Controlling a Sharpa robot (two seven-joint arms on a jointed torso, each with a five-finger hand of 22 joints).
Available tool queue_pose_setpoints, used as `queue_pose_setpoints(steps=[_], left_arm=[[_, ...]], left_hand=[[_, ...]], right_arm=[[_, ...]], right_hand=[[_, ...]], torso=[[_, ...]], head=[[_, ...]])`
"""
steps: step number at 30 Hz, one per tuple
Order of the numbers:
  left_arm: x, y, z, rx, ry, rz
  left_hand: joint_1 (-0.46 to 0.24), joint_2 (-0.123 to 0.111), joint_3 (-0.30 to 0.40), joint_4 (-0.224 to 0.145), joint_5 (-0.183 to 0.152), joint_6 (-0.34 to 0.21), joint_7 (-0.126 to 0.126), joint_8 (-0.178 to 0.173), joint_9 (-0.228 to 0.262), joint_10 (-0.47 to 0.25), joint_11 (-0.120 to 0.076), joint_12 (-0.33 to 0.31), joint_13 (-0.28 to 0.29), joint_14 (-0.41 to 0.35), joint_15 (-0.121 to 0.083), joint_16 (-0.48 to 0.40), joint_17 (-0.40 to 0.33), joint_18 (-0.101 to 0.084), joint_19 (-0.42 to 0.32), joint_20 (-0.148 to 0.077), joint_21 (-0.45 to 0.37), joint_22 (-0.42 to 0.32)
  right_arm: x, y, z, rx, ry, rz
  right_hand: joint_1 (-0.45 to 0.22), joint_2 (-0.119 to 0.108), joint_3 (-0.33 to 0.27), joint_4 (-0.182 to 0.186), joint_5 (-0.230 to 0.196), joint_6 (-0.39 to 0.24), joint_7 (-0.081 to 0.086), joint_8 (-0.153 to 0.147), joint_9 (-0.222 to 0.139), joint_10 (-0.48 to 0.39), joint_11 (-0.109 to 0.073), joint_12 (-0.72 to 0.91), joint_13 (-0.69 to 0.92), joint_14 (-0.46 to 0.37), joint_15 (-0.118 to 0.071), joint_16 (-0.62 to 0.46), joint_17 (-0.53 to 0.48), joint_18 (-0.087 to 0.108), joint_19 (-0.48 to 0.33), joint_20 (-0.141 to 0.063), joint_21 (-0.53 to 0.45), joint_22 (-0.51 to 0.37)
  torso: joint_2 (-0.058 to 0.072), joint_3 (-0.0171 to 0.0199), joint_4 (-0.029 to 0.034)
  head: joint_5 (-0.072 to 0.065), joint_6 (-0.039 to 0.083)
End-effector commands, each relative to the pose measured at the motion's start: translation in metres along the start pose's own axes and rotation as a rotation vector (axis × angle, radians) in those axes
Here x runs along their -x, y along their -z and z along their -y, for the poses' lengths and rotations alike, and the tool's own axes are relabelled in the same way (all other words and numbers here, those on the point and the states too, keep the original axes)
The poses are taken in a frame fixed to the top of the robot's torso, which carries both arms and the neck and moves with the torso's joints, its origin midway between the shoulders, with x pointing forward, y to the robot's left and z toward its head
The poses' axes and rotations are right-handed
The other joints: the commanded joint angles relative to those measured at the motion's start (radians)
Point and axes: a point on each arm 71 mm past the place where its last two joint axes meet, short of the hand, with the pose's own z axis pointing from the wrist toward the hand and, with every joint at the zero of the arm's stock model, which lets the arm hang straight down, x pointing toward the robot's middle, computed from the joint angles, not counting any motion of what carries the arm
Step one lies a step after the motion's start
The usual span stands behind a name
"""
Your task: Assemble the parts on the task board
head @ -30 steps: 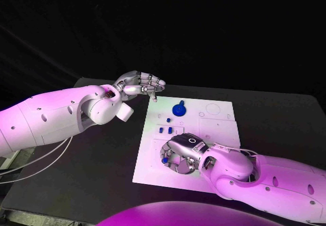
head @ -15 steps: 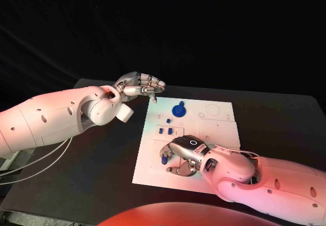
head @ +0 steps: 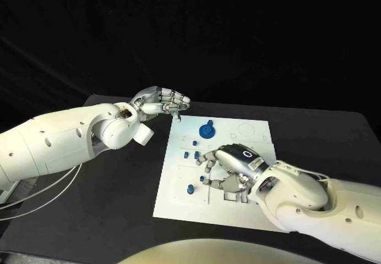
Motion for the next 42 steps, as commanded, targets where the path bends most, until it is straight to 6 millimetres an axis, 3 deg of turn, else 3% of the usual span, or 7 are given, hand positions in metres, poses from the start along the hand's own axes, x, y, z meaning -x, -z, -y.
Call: queue_pose_setpoints(steps=[1, 6, 8, 9, 13, 23, 42], left_arm=[[-0.002, 0.000, 0.000, -0.003, 0.003, -0.016], [-0.001, 0.000, 0.000, -0.001, 0.002, -0.014], [-0.001, 0.000, -0.001, 0.000, 0.002, -0.014], [-0.001, 0.000, -0.001, 0.000, 0.002, -0.014], [-0.001, 0.000, -0.001, 0.000, 0.002, -0.014], [-0.001, 0.001, -0.003, 0.003, 0.002, -0.015], [0.000, 0.003, -0.004, 0.007, 0.002, -0.015]], left_hand=[[-0.002, 0.005, 0.002, 0.000, 0.003, -0.006, 0.038, 0.004, -0.002, -0.007, 0.003, 0.006, -0.001, -0.009, 0.000, 0.002, -0.001, 0.013, -0.004, 0.000, -0.001, 0.000], [-0.002, 0.005, 0.002, 0.000, 0.003, -0.006, 0.038, 0.004, -0.002, -0.007, 0.003, 0.006, -0.001, -0.009, 0.000, 0.002, -0.001, 0.013, -0.004, 0.000, -0.001, 0.000], [-0.002, 0.005, 0.002, 0.000, 0.003, -0.006, 0.038, 0.004, -0.002, -0.007, 0.003, 0.006, -0.001, -0.009, 0.000, 0.002, -0.001, 0.013, -0.004, 0.000, -0.001, 0.000], [-0.002, 0.005, 0.002, 0.000, 0.003, -0.006, 0.038, 0.004, -0.002, -0.007, 0.003, 0.006, -0.001, -0.009, 0.000, 0.002, -0.001, 0.013, -0.004, 0.000, -0.001, 0.000], [-0.002, 0.005, 0.002, 0.000, 0.003, -0.006, 0.038, 0.004, -0.002, -0.007, 0.003, 0.006, -0.001, -0.009, 0.000, 0.002, -0.001, 0.013, -0.004, 0.000, -0.001, 0.000], [-0.002, 0.005, 0.002, 0.000, 0.003, -0.006, 0.038, 0.004, -0.002, -0.007, 0.003, 0.006, -0.001, -0.009, 0.000, 0.002, -0.001, 0.013, -0.004, 0.000, -0.001, 0.000], [-0.002, 0.005, 0.002, 0.000, 0.003, -0.006, 0.038, 0.004, -0.002, -0.007, 0.003, 0.006, -0.001, -0.009, 0.000, 0.002, -0.001, 0.013, -0.004, 0.000, -0.001, 0.000]], right_arm=[[0.015, 0.007, 0.017, -0.106, -0.156, 0.007], [0.037, 0.033, 0.052, -0.274, -0.203, -0.047], [0.041, 0.045, 0.064, -0.331, -0.209, -0.069], [0.043, 0.052, 0.070, -0.361, -0.209, -0.078], [0.044, 0.076, 0.088, -0.446, -0.187, -0.102], [0.026, 0.112, 0.104, -0.568, -0.127, -0.123], [-0.003, 0.114, 0.101, -0.634, -0.166, -0.181]], right_hand=[[0.002, 0.002, -0.003, 0.020, 0.008, 0.036, 0.002, 0.020, 0.004, 0.040, 0.002, 0.033, 0.017, 0.056, -0.006, 0.006, 0.023, -0.007, 0.012, 0.002, 0.016, 0.009], [-0.056, -0.014, -0.108, 0.105, 0.007, 0.078, -0.032, 0.129, 0.058, 0.148, -0.034, 0.379, 0.320, 0.067, -0.039, 0.026, 0.072, -0.018, 0.039, -0.024, 0.085, 0.057], [-0.062, 0.018, -0.202, 0.122, 0.010, 0.040, -0.047, 0.203, 0.108, 0.158, -0.029, 0.820, 0.794, 0.076, -0.040, 0.042, 0.114, -0.024, 0.052, -0.030, 0.120, 0.083], [-0.047, 0.044, -0.260, 0.126, 0.010, 0.012, -0.033, 0.244, 0.134, 0.148, -0.040, 0.961, 0.958, 0.078, -0.040, 0.049, 0.134, -0.031, 0.055, -0.023, 0.134, 0.095], [-0.049, 0.087, -0.395, 0.130, 0.011, -0.033, -0.031, 0.309, 0.162, 0.238, -0.033, 1.202, 1.232, 0.085, -0.034, 0.060, 0.169, -0.032, 0.063, -0.022, 0.159, 0.117], [-0.070, 0.100, -0.456, 0.133, 0.013, -0.048, -0.029, 0.334, 0.162, 0.277, -0.031, 1.274, 1.317, 0.088, -0.031, 0.067, 0.189, -0.036, 0.070, -0.020, 0.181, 0.135], [-0.175, 0.111, -0.474, 0.135, 0.018, -0.012, -0.045, 0.371, 0.170, 0.293, -0.044, 1.296, 1.346, 0.092, -0.041, 0.072, 0.207, -0.039, 0.078, -0.027, 0.200, 0.150]], torso=[[-0.001, -0.0020, -0.0001], [-0.002, -0.0025, -0.0007], [-0.003, -0.0033, -0.0014], [-0.003, -0.0034, -0.0017], [-0.005, -0.0040, -0.0040], [-0.009, -0.0015, -0.0138], [-0.008, -0.0021, -0.0139]], head=[[-0.018, 0.006], [-0.048, 0.012], [-0.061, 0.013], [-0.068, 0.013], [-0.091, 0.013], [-0.106, 0.011], [-0.107, 0.005]])
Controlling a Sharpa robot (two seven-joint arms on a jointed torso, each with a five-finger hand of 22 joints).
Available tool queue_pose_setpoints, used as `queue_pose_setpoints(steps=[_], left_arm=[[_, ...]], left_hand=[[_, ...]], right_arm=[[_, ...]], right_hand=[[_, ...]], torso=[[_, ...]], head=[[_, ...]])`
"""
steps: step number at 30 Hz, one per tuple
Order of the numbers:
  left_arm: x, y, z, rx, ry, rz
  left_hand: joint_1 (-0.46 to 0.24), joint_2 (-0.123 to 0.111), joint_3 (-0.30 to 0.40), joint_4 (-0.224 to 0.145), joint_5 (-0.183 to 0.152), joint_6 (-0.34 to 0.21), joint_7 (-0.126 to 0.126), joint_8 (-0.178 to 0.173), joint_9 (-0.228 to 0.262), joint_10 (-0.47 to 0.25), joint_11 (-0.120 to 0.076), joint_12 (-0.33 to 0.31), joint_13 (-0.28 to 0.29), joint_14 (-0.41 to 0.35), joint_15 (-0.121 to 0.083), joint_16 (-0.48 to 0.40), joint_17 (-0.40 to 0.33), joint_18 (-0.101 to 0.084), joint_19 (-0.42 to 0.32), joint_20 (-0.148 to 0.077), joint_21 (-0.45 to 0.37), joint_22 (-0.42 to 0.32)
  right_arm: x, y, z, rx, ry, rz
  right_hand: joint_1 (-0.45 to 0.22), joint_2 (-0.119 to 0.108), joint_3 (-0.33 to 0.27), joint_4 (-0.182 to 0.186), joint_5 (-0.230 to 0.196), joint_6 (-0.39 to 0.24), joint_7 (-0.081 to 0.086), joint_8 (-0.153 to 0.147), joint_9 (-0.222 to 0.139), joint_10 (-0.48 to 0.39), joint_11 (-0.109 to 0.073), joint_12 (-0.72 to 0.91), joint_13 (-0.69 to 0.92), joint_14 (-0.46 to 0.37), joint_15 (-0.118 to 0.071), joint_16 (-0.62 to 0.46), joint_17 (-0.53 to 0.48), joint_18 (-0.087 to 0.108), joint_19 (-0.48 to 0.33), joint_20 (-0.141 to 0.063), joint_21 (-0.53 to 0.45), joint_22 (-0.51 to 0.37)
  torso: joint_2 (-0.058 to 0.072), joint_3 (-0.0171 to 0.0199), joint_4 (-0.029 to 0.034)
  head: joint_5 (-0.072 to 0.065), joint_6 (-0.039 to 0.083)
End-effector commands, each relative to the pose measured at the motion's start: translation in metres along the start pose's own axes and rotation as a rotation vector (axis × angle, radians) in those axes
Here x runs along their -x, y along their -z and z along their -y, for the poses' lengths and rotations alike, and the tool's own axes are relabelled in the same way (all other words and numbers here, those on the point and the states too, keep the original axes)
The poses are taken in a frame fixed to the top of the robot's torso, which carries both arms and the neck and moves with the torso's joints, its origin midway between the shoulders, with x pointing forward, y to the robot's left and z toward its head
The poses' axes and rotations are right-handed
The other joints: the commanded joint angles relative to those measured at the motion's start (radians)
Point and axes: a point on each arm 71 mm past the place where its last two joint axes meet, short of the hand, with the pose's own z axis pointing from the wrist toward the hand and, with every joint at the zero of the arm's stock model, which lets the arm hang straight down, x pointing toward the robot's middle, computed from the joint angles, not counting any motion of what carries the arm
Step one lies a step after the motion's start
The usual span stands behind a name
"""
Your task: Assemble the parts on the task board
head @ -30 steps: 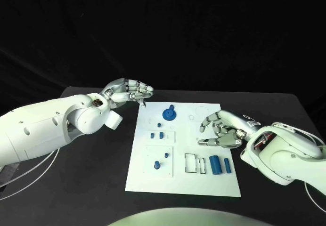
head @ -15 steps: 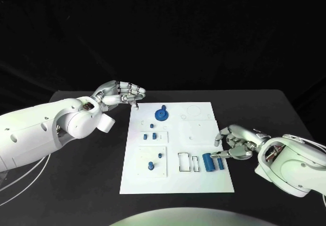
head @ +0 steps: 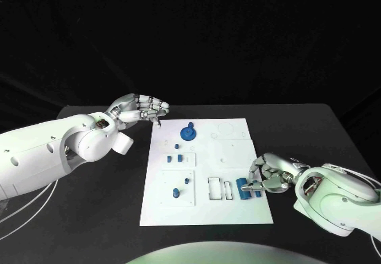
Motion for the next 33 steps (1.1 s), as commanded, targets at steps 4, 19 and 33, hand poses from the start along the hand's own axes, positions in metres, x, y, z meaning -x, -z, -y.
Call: queue_pose_setpoints(steps=[4, 19, 33], left_arm=[[-0.002, 0.000, 0.001, -0.007, 0.004, -0.017], [-0.001, 0.002, 0.001, -0.006, 0.003, -0.014], [0.000, 0.002, 0.001, -0.006, 0.003, -0.012]], left_hand=[[-0.002, 0.005, 0.002, 0.000, 0.003, -0.006, 0.038, 0.004, -0.002, -0.007, 0.003, 0.007, -0.001, -0.009, 0.000, 0.002, -0.001, 0.013, -0.004, 0.000, -0.001, 0.000], [-0.003, 0.004, 0.002, 0.002, 0.003, -0.008, 0.039, 0.008, -0.002, -0.011, 0.003, 0.012, -0.001, -0.010, 0.001, 0.003, -0.002, 0.013, -0.006, 0.001, -0.002, 0.000], [-0.006, 0.005, 0.002, 0.004, 0.003, -0.009, 0.039, 0.010, -0.002, -0.012, 0.003, 0.014, -0.002, -0.011, 0.002, 0.004, -0.002, 0.013, -0.007, 0.001, -0.002, -0.001]], right_arm=[[-0.013, -0.002, 0.000, -0.026, 0.000, -0.033], [-0.024, -0.010, -0.001, -0.037, 0.032, -0.057], [-0.023, -0.013, -0.007, -0.022, -0.008, 0.006]], right_hand=[[-0.011, 0.005, 0.001, -0.003, 0.006, 0.008, -0.002, 0.004, 0.002, 0.038, -0.006, 0.004, 0.165, 0.095, -0.002, 0.004, 0.206, -0.007, 0.008, 0.000, 0.005, 0.052], [0.018, 0.029, 0.021, -0.005, 0.004, 0.022, -0.008, 0.004, -0.001, 0.039, -0.012, 0.003, 0.166, 0.097, -0.006, 0.006, 0.214, -0.009, 0.011, -0.005, 0.015, 0.059], [0.237, 0.111, 0.141, -0.009, 0.005, 0.098, -0.034, -0.027, -0.039, 0.057, -0.036, 0.020, 0.190, 0.099, -0.026, 0.010, 0.228, -0.013, 0.020, -0.022, 0.034, 0.077]], torso=[[0.000, 0.0010, -0.0017], [0.000, -0.0013, -0.0012], [-0.001, -0.0008, -0.0004]], head=[[0.004, -0.004], [0.004, -0.010], [0.004, -0.009]])
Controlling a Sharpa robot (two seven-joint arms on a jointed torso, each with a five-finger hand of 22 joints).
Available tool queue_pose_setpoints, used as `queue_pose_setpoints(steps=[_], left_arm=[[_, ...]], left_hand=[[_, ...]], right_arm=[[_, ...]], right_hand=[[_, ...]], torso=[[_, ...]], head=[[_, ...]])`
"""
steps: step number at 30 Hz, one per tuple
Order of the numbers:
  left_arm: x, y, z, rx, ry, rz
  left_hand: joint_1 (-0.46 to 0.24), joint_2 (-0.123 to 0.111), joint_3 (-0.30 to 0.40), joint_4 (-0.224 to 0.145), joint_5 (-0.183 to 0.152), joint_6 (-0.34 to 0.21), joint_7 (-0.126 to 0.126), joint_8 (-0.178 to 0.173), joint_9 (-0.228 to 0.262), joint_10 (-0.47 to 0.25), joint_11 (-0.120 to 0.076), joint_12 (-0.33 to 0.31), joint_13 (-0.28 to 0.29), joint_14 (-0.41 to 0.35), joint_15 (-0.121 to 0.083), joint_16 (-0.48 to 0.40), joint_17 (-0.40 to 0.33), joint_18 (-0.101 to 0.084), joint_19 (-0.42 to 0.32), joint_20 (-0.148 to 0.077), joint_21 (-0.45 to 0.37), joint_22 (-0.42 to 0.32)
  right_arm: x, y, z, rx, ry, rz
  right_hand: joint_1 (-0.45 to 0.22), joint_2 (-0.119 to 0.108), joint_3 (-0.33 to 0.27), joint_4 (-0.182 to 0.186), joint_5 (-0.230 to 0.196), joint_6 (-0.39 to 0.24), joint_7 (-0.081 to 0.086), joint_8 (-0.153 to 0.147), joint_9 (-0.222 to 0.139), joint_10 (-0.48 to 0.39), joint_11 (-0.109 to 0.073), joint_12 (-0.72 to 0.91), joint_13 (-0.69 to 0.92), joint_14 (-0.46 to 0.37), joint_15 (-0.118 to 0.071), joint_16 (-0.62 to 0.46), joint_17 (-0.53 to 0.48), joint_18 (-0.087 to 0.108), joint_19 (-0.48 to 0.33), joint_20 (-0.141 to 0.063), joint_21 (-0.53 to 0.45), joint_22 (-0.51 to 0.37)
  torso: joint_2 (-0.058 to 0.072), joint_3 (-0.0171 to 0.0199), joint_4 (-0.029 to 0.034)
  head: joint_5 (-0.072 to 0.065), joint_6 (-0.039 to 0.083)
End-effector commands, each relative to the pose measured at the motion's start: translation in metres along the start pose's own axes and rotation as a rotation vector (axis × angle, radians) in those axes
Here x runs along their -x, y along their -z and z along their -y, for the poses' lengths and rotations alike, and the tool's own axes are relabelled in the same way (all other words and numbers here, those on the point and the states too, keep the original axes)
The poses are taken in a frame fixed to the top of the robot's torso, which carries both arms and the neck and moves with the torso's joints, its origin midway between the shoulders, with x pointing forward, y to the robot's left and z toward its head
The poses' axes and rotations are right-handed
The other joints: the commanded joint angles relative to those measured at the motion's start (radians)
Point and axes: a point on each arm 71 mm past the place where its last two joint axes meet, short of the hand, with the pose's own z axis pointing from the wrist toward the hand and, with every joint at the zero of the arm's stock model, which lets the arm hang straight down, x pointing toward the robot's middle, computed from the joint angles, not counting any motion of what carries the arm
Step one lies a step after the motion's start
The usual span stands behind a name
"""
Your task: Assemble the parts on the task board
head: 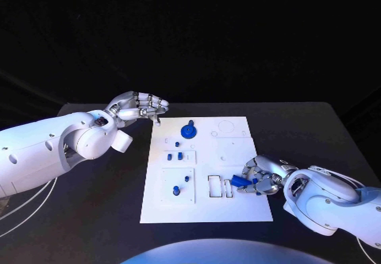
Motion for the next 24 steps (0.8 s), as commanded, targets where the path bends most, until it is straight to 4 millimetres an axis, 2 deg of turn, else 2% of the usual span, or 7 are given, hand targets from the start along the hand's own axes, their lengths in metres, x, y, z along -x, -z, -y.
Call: queue_pose_setpoints(steps=[1, 6, 9, 12, 17, 22, 24], left_arm=[[-0.002, 0.000, 0.001, -0.008, 0.003, -0.015], [-0.002, -0.001, 0.001, -0.007, 0.003, -0.015], [-0.003, -0.001, 0.001, -0.008, 0.004, -0.016], [-0.003, -0.002, 0.001, -0.008, 0.004, -0.017], [-0.003, -0.002, 0.001, -0.008, 0.004, -0.018], [-0.004, -0.003, 0.001, -0.009, 0.005, -0.021], [-0.005, -0.003, 0.001, -0.010, 0.007, -0.023]], left_hand=[[-0.006, 0.005, 0.002, 0.004, 0.003, -0.009, 0.039, 0.003, -0.001, -0.007, -0.002, 0.006, -0.002, -0.007, -0.002, 0.004, -0.001, 0.013, -0.007, 0.001, -0.002, -0.001], [-0.006, 0.005, 0.002, 0.004, 0.003, -0.009, 0.039, 0.003, -0.001, -0.007, -0.002, 0.006, -0.002, -0.007, -0.002, 0.004, -0.001, 0.013, -0.007, 0.001, -0.002, -0.001], [-0.006, 0.005, 0.002, 0.004, 0.003, -0.009, 0.039, 0.003, -0.001, -0.007, -0.002, 0.006, -0.002, -0.007, -0.002, 0.004, -0.001, 0.013, -0.007, 0.001, -0.002, -0.001], [-0.006, 0.005, 0.002, 0.004, 0.003, -0.009, 0.039, 0.003, -0.001, -0.007, -0.002, 0.006, -0.002, -0.007, -0.002, 0.004, -0.001, 0.013, -0.007, 0.001, -0.002, -0.001], [-0.006, 0.005, 0.002, 0.004, 0.003, -0.009, 0.039, 0.003, -0.001, -0.007, -0.002, 0.006, -0.002, -0.007, -0.002, 0.004, -0.001, 0.013, -0.007, 0.001, -0.002, -0.001], [-0.006, 0.005, 0.002, 0.004, 0.003, -0.009, 0.039, 0.003, -0.001, -0.007, -0.002, 0.006, -0.002, -0.007, -0.002, 0.004, -0.001, 0.013, -0.007, 0.001, -0.002, -0.001], [-0.011, 0.008, 0.002, 0.010, 0.003, -0.011, 0.039, 0.007, -0.002, -0.010, -0.002, 0.010, -0.002, -0.008, -0.001, 0.005, -0.001, 0.013, -0.008, 0.003, -0.004, -0.002]], right_arm=[[-0.001, 0.001, 0.003, -0.022, -0.028, 0.034], [0.003, 0.005, -0.002, -0.006, -0.083, 0.078], [0.010, 0.006, -0.005, 0.010, -0.097, 0.111], [0.016, 0.007, -0.008, 0.022, -0.105, 0.131], [0.022, 0.008, -0.012, 0.025, -0.141, 0.130], [0.018, 0.004, -0.018, 0.017, -0.177, 0.063], [0.014, 0.001, -0.022, 0.019, -0.187, 0.026]], right_hand=[[0.062, 0.059, 0.017, 0.002, 0.003, 0.051, -0.037, 0.009, 0.002, 0.060, -0.010, 0.009, 0.193, 0.096, -0.010, 0.006, 0.230, -0.013, 0.002, -0.006, 0.007, 0.078], [0.030, 0.060, 0.035, 0.004, 0.002, 0.069, -0.043, 0.011, -0.001, 0.064, -0.016, 0.012, 0.197, 0.097, -0.016, 0.008, 0.235, -0.014, 0.004, -0.011, 0.011, 0.081], [-0.019, 0.060, 0.044, 0.004, 0.001, 0.075, -0.044, 0.009, -0.004, 0.066, -0.017, 0.013, 0.200, 0.098, -0.017, 0.008, 0.238, -0.016, 0.007, -0.013, 0.016, 0.086], [-0.024, 0.059, 0.046, 0.004, 0.001, 0.075, -0.044, 0.009, -0.004, 0.066, -0.017, 0.013, 0.200, 0.098, -0.018, 0.009, 0.239, -0.016, 0.007, -0.014, 0.017, 0.086], [-0.067, 0.066, 0.062, 0.004, 0.001, 0.084, -0.047, 0.010, -0.005, 0.071, -0.020, 0.019, 0.207, 0.099, -0.020, 0.010, 0.246, -0.018, 0.011, -0.016, 0.027, 0.093], [-0.111, 0.070, 0.069, 0.004, 0.000, 0.084, -0.046, 0.008, -0.006, 0.069, -0.019, 0.015, 0.203, 0.099, -0.019, 0.010, 0.244, -0.017, 0.010, -0.016, 0.019, 0.091], [-0.132, 0.063, 0.061, 0.003, -0.003, 0.086, -0.044, 0.011, -0.004, 0.070, -0.018, 0.014, 0.204, 0.099, -0.019, 0.010, 0.244, -0.017, 0.009, -0.016, 0.017, 0.091]], torso=[[0.000, -0.0001, 0.0001], [0.000, 0.0002, -0.0009], [-0.001, -0.0002, -0.0006], [-0.002, -0.0006, -0.0016], [-0.001, -0.0012, 0.0002], [-0.001, -0.0014, -0.0003], [0.000, -0.0016, -0.0005]], head=[[0.000, 0.002], [0.000, 0.003], [-0.001, 0.005], [-0.001, 0.008], [-0.005, 0.010], [-0.007, 0.009], [-0.007, 0.009]])
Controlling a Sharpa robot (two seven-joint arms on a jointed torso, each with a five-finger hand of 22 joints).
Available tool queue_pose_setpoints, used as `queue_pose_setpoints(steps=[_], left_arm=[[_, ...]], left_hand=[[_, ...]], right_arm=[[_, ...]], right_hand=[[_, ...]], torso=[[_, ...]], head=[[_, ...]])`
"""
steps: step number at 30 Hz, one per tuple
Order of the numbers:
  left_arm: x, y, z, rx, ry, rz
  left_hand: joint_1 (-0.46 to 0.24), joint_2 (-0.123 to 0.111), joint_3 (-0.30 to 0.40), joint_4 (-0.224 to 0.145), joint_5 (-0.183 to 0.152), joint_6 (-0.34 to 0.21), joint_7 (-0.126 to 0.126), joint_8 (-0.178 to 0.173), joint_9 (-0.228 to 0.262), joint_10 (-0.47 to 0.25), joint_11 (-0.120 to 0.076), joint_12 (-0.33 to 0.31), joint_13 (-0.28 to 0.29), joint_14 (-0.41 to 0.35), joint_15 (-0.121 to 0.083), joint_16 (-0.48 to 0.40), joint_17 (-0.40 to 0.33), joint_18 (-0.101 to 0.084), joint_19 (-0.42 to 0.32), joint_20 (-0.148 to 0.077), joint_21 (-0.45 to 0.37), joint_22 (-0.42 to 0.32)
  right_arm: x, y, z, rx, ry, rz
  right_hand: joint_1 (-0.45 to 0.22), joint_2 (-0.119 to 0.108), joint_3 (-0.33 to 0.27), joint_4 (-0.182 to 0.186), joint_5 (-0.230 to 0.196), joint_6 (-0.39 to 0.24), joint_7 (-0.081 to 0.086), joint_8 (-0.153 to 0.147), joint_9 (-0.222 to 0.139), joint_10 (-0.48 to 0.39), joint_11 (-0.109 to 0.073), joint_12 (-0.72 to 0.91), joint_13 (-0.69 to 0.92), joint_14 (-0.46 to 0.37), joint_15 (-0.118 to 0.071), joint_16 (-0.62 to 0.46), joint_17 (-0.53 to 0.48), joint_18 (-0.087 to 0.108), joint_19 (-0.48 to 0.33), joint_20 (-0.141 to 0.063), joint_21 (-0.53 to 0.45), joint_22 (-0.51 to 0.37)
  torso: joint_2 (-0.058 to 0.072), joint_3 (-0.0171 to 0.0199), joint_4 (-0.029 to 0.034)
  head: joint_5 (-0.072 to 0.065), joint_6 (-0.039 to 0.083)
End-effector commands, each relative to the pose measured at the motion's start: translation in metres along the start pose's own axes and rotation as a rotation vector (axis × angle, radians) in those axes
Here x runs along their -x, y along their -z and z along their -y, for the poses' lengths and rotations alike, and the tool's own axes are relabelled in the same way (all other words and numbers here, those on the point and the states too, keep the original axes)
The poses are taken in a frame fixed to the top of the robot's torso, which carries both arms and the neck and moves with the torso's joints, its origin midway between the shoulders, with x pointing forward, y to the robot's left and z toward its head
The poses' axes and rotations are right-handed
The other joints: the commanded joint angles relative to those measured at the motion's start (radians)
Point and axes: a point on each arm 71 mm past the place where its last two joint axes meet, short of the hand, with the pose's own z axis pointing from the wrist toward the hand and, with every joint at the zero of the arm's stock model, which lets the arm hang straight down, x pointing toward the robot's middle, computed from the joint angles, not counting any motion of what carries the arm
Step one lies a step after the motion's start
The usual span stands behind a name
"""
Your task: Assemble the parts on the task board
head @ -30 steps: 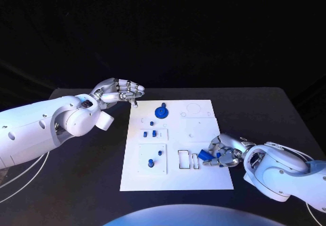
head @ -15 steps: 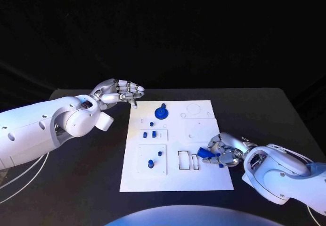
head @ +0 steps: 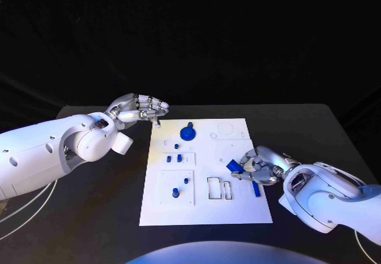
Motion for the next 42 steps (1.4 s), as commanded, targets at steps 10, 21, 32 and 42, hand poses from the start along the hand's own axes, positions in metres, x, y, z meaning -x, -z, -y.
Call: queue_pose_setpoints(steps=[10, 21, 32, 42], left_arm=[[-0.006, -0.003, 0.001, -0.009, 0.011, -0.029], [-0.007, -0.004, 0.001, -0.008, 0.013, -0.034], [-0.007, -0.004, 0.001, -0.007, 0.013, -0.034], [-0.006, -0.004, 0.001, -0.005, 0.012, -0.032]], left_hand=[[-0.015, 0.009, 0.002, 0.015, 0.003, -0.012, 0.039, 0.010, -0.002, -0.012, -0.001, 0.009, -0.002, -0.009, 0.000, 0.007, -0.001, 0.013, -0.009, 0.004, -0.006, -0.003], [-0.016, 0.009, 0.002, 0.016, 0.003, -0.013, 0.040, 0.011, -0.002, -0.013, -0.001, 0.010, -0.002, -0.009, 0.000, 0.007, -0.001, 0.013, -0.009, 0.004, -0.006, -0.003], [-0.017, 0.009, 0.003, 0.017, 0.003, -0.014, 0.040, 0.011, -0.003, -0.014, -0.001, 0.010, -0.002, -0.010, 0.000, 0.008, -0.001, 0.013, -0.009, 0.004, -0.007, -0.004], [-0.017, 0.009, 0.003, 0.017, 0.003, -0.014, 0.040, 0.011, -0.003, -0.014, -0.001, 0.010, -0.002, -0.010, 0.000, 0.008, -0.001, 0.013, -0.009, 0.004, -0.007, -0.004]], right_arm=[[-0.030, -0.008, -0.012, -0.020, -0.053, -0.222], [-0.041, -0.009, -0.015, -0.042, -0.047, -0.242], [-0.043, -0.009, -0.020, -0.037, -0.051, -0.227], [-0.044, -0.009, -0.023, -0.025, -0.055, -0.228]], right_hand=[[-0.103, -0.013, -0.025, 0.000, -0.002, 0.094, -0.056, 0.029, 0.087, 0.073, -0.009, 0.002, 0.208, 0.102, -0.004, 0.004, 0.250, -0.017, 0.000, -0.005, -0.005, 0.094], [-0.120, -0.012, -0.041, 0.000, -0.002, 0.100, -0.060, 0.038, 0.092, 0.071, -0.012, -0.002, 0.204, 0.101, -0.006, 0.003, 0.249, -0.016, -0.001, -0.007, -0.009, 0.094], [-0.120, -0.013, -0.046, -0.003, -0.001, 0.103, -0.062, 0.042, 0.094, 0.072, -0.014, -0.001, 0.206, 0.102, -0.008, 0.004, 0.251, -0.016, -0.001, -0.008, -0.009, 0.094], [-0.117, -0.015, -0.048, -0.004, -0.001, 0.103, -0.063, 0.043, 0.095, 0.072, -0.015, 0.000, 0.207, 0.102, -0.008, 0.004, 0.252, -0.016, -0.001, -0.008, -0.008, 0.095]], torso=[[0.001, -0.0012, 0.0015], [0.002, 0.0010, 0.0006], [0.002, 0.0006, 0.0003], [0.002, 0.0001, 0.0010]], head=[[0.001, -0.006], [0.001, -0.006], [0.003, -0.005], [0.009, -0.007]])
